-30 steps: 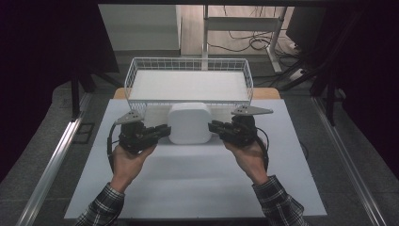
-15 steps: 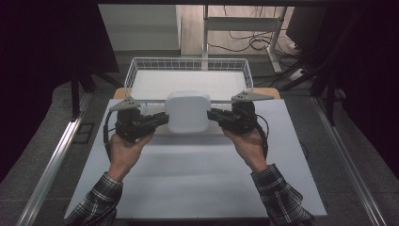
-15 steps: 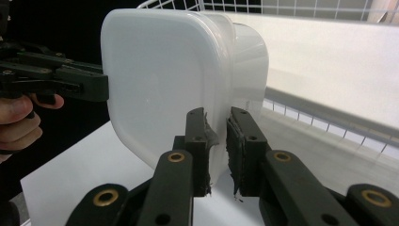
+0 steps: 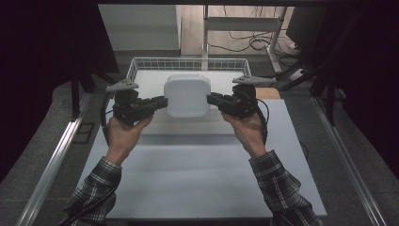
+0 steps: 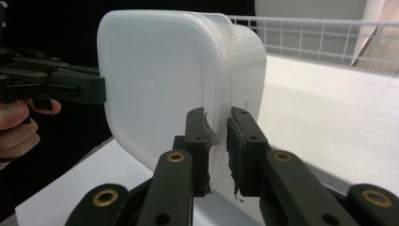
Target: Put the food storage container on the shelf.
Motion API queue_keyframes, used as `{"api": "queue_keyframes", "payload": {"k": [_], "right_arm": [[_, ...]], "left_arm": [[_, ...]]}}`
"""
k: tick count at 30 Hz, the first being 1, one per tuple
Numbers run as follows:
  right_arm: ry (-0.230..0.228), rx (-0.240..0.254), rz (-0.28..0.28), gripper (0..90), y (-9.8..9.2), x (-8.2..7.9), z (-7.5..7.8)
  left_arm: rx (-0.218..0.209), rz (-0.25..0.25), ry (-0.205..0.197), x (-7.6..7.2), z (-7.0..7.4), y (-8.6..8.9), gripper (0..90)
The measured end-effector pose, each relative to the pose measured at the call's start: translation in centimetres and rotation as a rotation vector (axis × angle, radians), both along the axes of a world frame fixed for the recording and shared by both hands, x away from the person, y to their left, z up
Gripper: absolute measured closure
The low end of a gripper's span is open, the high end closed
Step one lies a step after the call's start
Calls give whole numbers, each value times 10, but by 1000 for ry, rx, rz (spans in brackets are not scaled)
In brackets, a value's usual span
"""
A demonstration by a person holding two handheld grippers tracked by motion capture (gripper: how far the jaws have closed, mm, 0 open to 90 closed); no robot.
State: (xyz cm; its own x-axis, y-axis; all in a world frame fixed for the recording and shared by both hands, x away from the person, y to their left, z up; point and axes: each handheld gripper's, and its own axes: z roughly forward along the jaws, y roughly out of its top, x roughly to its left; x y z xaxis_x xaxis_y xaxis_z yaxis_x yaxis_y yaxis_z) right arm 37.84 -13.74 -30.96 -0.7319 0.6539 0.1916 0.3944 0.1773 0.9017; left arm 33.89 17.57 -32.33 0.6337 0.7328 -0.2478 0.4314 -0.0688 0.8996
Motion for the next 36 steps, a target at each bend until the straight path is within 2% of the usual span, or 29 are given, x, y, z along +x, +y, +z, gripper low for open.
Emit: {"api": "queue_keyframes", "payload": {"k": [10, 18, 26, 32, 36], "right_arm": [[0, 2, -30, 777, 4, 23, 14], [35, 7, -36, 775, 3, 37, 12], [64, 3, -49, 761, 6, 47, 10], [61, -8, -60, 718, 10, 50, 8], [49, -15, -64, 674, 13, 52, 9]], "left_arm": [[-23, -6, 25, 28, 10, 2, 801], [-40, -7, 68, 42, 7, 3, 798], [-62, -5, 92, 52, 2, 3, 785], [-78, -14, 85, 56, 2, 2, 710], [-69, -12, 82, 59, 3, 0, 645]]}}
